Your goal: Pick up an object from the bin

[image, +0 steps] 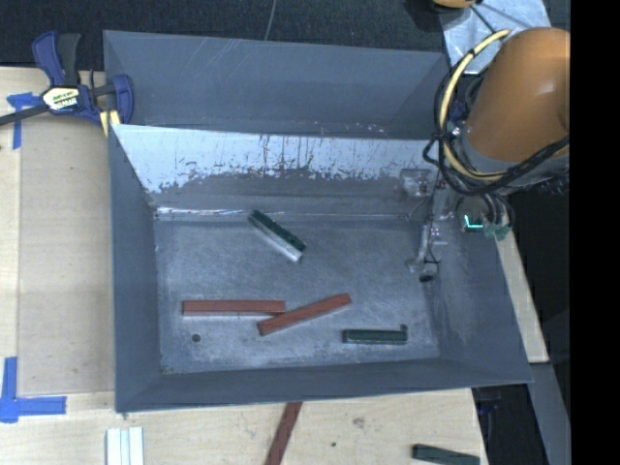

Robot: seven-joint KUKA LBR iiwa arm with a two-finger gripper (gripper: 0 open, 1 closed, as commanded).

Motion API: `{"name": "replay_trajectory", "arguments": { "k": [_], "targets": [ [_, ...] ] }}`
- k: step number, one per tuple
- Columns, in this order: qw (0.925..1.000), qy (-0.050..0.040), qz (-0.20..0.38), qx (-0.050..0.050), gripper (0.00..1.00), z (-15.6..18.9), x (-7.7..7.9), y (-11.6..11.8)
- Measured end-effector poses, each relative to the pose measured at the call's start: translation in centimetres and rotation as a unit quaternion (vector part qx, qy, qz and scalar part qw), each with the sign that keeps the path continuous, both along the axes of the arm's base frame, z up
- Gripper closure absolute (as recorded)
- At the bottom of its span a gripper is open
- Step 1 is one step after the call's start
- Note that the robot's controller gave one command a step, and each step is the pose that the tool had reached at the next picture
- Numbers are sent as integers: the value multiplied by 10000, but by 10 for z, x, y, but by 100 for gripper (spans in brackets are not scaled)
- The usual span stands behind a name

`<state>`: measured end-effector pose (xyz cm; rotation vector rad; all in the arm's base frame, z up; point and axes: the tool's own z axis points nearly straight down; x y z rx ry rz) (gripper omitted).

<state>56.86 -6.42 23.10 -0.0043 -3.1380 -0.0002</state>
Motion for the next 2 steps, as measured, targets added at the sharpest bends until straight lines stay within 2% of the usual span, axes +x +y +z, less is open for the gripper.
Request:
{"name": "replay_trajectory", "arguments": {
  "k": [1,2],
  "targets": [
    [10000,-38,8,-4,0,4,2,0],
    [9994,-65,337,-10,0,-44,9,30]
  ]
}}
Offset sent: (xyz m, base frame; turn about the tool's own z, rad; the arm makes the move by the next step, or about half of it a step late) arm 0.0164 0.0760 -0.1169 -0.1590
